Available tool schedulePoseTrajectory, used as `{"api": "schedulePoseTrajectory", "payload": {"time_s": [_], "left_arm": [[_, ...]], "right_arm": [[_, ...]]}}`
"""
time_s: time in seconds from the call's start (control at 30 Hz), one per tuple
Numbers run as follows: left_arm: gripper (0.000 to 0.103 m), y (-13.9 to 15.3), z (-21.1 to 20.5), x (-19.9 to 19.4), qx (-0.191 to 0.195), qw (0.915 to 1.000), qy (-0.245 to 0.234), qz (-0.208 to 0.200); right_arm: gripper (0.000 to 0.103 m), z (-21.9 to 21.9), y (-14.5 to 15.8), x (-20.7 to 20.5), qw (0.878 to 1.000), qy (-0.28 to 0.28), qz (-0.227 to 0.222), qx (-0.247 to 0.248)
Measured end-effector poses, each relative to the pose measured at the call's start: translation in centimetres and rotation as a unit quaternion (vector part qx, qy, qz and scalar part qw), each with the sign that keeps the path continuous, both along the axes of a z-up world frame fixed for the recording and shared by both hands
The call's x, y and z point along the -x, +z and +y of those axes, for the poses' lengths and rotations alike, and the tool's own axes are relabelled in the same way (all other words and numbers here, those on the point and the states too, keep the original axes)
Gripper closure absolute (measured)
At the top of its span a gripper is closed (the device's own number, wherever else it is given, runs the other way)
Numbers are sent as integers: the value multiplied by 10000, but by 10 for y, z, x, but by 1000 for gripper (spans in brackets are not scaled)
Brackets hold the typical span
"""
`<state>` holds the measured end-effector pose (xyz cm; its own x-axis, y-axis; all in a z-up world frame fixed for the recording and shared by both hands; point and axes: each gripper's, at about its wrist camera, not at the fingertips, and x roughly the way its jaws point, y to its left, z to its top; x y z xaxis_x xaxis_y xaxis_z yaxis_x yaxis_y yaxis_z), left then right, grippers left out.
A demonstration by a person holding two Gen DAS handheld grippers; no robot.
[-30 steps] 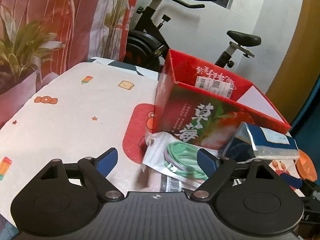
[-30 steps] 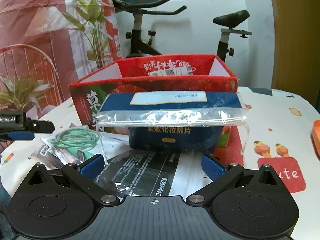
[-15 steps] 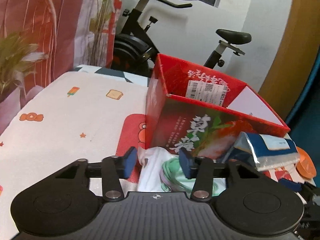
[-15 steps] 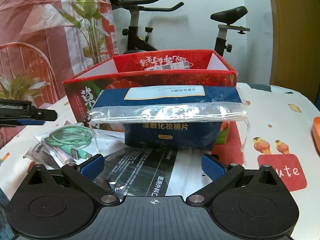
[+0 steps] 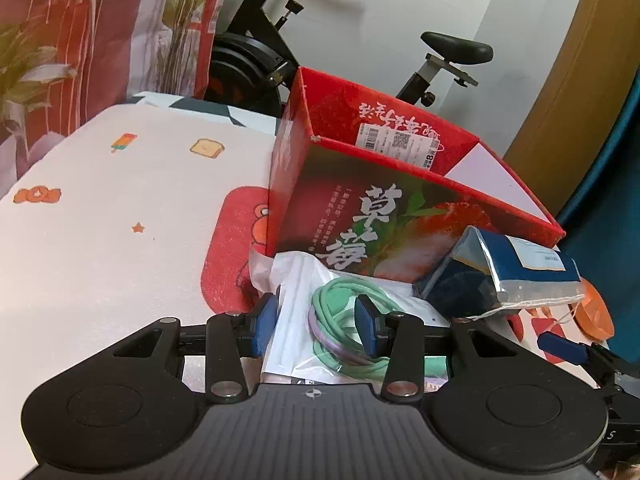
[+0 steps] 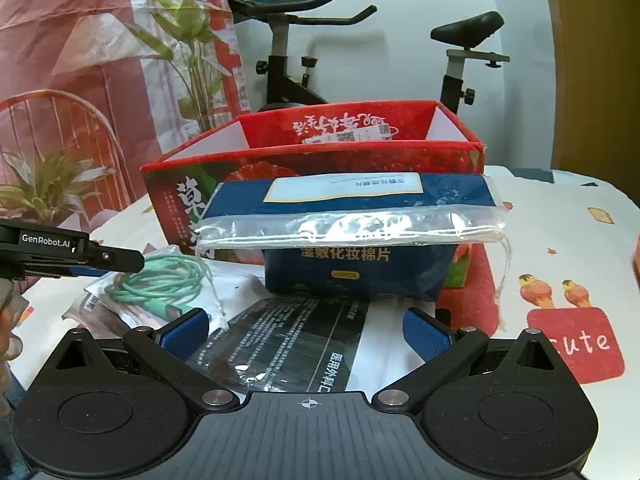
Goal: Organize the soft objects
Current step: 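Move the left tool back toward the plastic bag with the green cable, then grasp the blue cotton-pad packet with the right gripper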
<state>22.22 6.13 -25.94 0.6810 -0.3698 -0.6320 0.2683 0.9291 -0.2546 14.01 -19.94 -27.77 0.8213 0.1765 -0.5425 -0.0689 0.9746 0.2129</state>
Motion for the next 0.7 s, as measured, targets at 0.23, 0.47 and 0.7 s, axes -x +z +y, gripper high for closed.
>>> {"api": "schedulePoseTrajectory", "payload": {"time_s": [0.23,0.47,0.7], "left_arm": [[58,0,0,7,41,10000,77,46],[58,3,-6,20,-76,9999,69,-19],[58,7,-11,32,-138,9998,-112,-129]], "right_arm": [[1,1,1,2,9999,84,-36,-102],[13,2,2,2,9993,269,-44,-265],[18,1,-3,-1,9985,340,109,-410]]}}
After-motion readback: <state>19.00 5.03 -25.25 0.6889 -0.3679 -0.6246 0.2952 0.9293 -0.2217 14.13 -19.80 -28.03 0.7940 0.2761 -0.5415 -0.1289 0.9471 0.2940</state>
